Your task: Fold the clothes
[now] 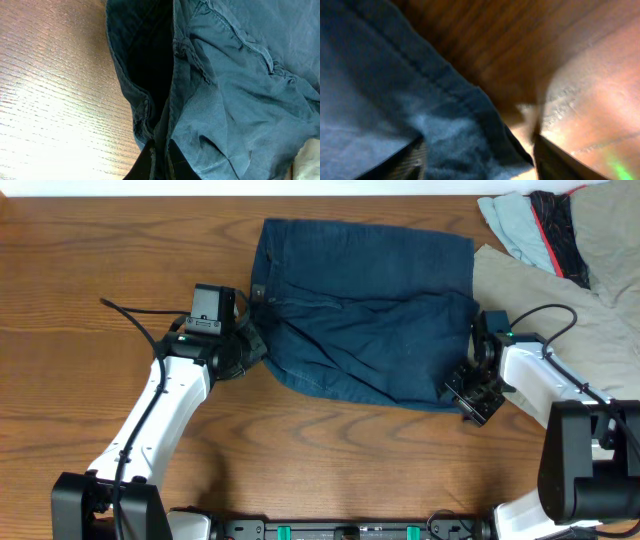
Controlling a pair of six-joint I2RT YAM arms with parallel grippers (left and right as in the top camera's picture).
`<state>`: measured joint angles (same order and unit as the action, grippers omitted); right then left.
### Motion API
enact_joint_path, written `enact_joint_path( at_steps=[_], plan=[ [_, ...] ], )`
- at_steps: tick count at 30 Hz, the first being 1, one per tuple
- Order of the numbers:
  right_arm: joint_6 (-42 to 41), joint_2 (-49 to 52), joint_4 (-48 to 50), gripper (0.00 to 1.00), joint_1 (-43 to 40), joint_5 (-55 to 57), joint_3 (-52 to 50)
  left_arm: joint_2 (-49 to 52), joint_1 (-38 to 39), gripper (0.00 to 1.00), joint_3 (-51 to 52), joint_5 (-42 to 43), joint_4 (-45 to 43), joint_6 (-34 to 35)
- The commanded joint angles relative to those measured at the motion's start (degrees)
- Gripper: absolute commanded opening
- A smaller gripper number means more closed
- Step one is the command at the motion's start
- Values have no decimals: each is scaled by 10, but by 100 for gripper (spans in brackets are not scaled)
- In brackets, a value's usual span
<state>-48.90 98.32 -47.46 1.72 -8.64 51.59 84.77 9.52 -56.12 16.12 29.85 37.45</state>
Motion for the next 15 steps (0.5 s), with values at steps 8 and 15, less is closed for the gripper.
enact_joint_path(
  at_steps=[8,15],
  plan=[
    [11,-10,56,1,-4,15,-2,2,2,6,4,-3,35,-49],
    [97,-63,-73,1,-29,16,101,-84,1,6,-3,-5,47,-109]
  ],
)
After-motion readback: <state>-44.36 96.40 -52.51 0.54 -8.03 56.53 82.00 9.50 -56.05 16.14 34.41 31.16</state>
